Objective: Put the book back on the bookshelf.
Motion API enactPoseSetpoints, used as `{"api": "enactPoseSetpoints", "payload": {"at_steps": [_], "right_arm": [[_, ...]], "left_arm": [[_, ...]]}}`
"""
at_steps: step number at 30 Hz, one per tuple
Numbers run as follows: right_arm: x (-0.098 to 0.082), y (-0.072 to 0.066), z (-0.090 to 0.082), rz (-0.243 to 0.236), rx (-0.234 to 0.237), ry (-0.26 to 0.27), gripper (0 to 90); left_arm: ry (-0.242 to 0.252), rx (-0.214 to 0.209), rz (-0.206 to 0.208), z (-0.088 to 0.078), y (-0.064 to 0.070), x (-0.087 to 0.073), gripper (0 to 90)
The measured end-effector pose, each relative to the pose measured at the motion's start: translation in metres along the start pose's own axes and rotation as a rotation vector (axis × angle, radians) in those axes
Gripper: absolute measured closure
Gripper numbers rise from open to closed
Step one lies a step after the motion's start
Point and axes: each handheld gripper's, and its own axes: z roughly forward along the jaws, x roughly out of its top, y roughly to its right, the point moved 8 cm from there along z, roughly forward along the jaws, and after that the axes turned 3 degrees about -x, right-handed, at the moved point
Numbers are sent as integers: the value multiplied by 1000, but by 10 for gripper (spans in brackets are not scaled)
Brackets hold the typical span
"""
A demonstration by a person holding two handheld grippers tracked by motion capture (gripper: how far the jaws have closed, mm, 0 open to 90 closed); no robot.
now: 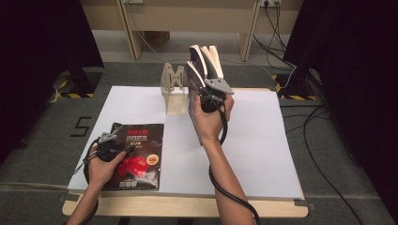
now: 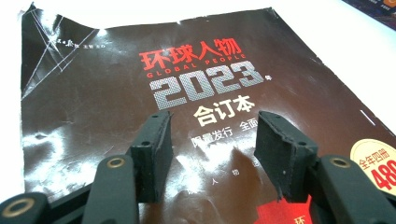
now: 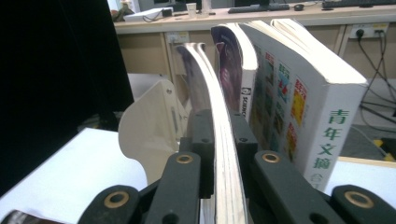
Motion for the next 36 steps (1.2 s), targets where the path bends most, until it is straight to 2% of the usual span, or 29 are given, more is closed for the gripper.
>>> {"api": "enactPoseSetpoints", "payload": {"at_steps": [9,13,18,25,36], "right_arm": [[16,-6,1,2,-6,78,848],[21,-9,5,11,-12,84,848],[24,-11,12,-3,-27,99,849],[29,-13,24,-27,-72,109,848],[29,-13,37,-17,-91,116,848]], "left_arm": [[0,0,0,0,0,0,454],[-1,1,0,0,0,0,453],[-3,-1,-1,0,0,0,453],[0,-2,-3,0,0,0,453],[0,0,5,0,0,0,453]]}}
